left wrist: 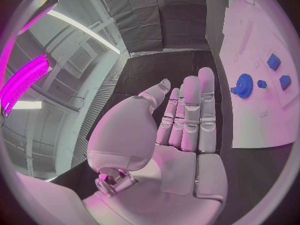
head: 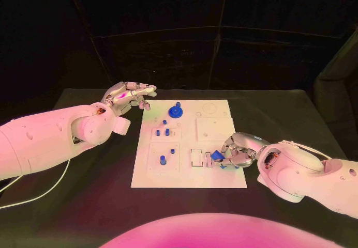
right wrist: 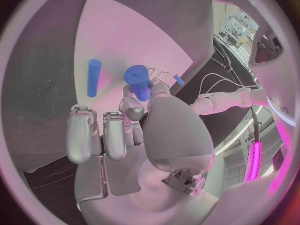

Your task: Assemble the parts on the task board

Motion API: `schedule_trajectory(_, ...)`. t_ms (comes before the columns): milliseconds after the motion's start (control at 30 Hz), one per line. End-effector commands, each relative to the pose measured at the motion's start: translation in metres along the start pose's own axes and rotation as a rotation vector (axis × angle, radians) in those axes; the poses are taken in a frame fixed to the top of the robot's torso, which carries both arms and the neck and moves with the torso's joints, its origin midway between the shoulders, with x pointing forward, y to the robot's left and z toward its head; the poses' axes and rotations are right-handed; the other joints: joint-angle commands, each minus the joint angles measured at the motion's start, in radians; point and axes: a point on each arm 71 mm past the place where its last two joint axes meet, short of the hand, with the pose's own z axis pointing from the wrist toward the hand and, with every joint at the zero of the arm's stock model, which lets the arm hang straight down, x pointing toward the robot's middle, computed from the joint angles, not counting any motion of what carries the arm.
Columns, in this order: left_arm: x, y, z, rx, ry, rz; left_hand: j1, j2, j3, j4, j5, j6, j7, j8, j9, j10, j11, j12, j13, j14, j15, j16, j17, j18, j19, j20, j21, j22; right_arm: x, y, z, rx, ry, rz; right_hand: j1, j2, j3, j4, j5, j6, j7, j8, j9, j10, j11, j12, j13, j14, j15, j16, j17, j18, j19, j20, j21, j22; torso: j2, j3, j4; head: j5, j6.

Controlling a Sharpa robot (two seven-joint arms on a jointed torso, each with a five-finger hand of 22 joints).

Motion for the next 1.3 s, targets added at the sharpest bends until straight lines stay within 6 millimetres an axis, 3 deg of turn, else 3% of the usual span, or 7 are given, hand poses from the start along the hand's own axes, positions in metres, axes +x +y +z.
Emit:
schedule_trajectory(33,0.002,-0.001,0.001,0.002,0.018,-0.004,-0.005,-0.001,-0.005,0.000,0.004,-0.010,-0.001,0.005,0.000,-0.006,0.000,0.007,0.001,-0.001,0.004,0.005,-0.002,0.013,0.007,0.001,-0.006,-0.001,-0.003,0.008,-0.003,-0.036,-0.037,0.115,0.037,0.031,-0.001,0.009,0.008,0.012,-0.007,0.000,0.014,0.003,-0.005,-0.004,0.000,0.069,-0.006,0.003,0.069,-0.005,0.014,-0.004,0.006,0.046,0.001,-0.0018,0.0033,-0.004,0.002)
schedule_trajectory(267,0.004,0.000,0.001,0.001,0.022,-0.005,-0.005,-0.001,-0.005,0.000,0.004,-0.010,-0.001,0.005,0.000,-0.006,0.000,0.007,0.001,-0.001,0.004,0.005,-0.002,0.013,0.007,0.001,-0.006,-0.001,0.007,0.020,0.003,-0.032,0.041,0.137,-0.004,0.027,-0.025,0.035,0.016,0.016,-0.006,-0.001,0.017,0.005,-0.003,-0.017,-0.002,0.068,-0.004,0.001,0.066,-0.005,0.013,-0.003,0.005,0.046,0.001,-0.0009,0.0040,-0.005,0.001)
schedule_trajectory(667,0.007,0.000,0.003,0.000,0.027,-0.006,-0.005,-0.001,-0.005,0.000,0.004,-0.011,-0.001,0.005,0.000,-0.007,0.000,0.007,0.000,-0.002,0.004,0.005,-0.002,0.013,0.007,0.001,-0.006,-0.002,0.017,0.032,0.021,0.031,0.062,0.128,-0.056,0.061,-0.042,0.036,0.008,0.067,-0.028,0.026,0.033,0.022,-0.019,-0.026,0.004,0.070,-0.016,0.005,0.077,-0.004,0.013,-0.011,0.004,0.044,0.001,-0.0017,0.0018,-0.002,0.002)
schedule_trajectory(867,0.011,0.000,0.005,-0.002,0.037,-0.008,-0.005,-0.001,-0.005,0.000,0.004,-0.011,-0.001,0.005,0.000,-0.007,0.000,0.007,0.000,-0.002,0.004,0.005,-0.002,0.013,0.007,0.001,-0.006,-0.002,0.018,0.036,0.027,0.051,0.048,0.127,-0.061,0.060,-0.049,0.035,0.000,0.075,-0.032,0.034,0.038,0.023,-0.023,-0.035,0.001,0.070,-0.018,0.004,0.077,-0.004,0.012,-0.014,0.003,0.043,0.001,-0.0019,0.0069,0.000,0.004)
schedule_trajectory(1133,0.011,0.001,0.005,-0.006,0.038,-0.008,-0.004,0.000,-0.005,0.000,0.004,-0.011,-0.001,0.006,0.000,-0.008,0.000,0.007,0.000,-0.002,0.004,0.005,-0.003,0.013,0.007,0.001,-0.006,-0.002,0.019,0.042,0.030,0.045,0.027,0.094,-0.077,0.060,-0.061,0.036,-0.019,0.083,-0.037,0.047,0.046,0.027,-0.027,-0.044,0.000,0.070,-0.022,0.004,0.079,-0.004,0.012,-0.018,0.002,0.042,0.001,0.0000,0.0003,0.005,0.005)
schedule_trajectory(1200,0.011,0.001,0.005,-0.007,0.039,-0.009,-0.004,0.000,-0.005,0.000,0.004,-0.011,-0.001,0.006,0.000,-0.008,0.000,0.007,0.000,-0.002,0.004,0.005,-0.003,0.013,0.007,0.001,-0.006,-0.002,0.018,0.043,0.031,0.041,0.016,0.088,-0.087,0.053,-0.073,0.035,-0.055,0.083,-0.037,0.051,0.049,0.028,-0.028,-0.050,-0.001,0.069,-0.023,0.003,0.077,-0.004,0.012,-0.019,0.002,0.041,0.001,-0.0002,0.0007,0.004,0.004)
schedule_trajectory(1300,0.011,0.001,0.005,-0.008,0.039,-0.009,-0.001,0.002,-0.005,-0.001,0.004,-0.012,-0.001,0.006,0.000,-0.009,0.000,0.008,0.000,-0.002,0.004,0.006,-0.003,0.013,0.007,0.001,-0.007,-0.002,0.018,0.045,0.031,0.036,0.001,0.085,-0.133,0.050,-0.106,0.035,-0.221,0.079,-0.038,0.059,0.056,0.030,-0.028,-0.062,-0.002,0.068,-0.023,0.000,0.073,-0.004,0.012,-0.020,0.000,0.040,0.001,0.0002,0.0011,0.004,0.005)
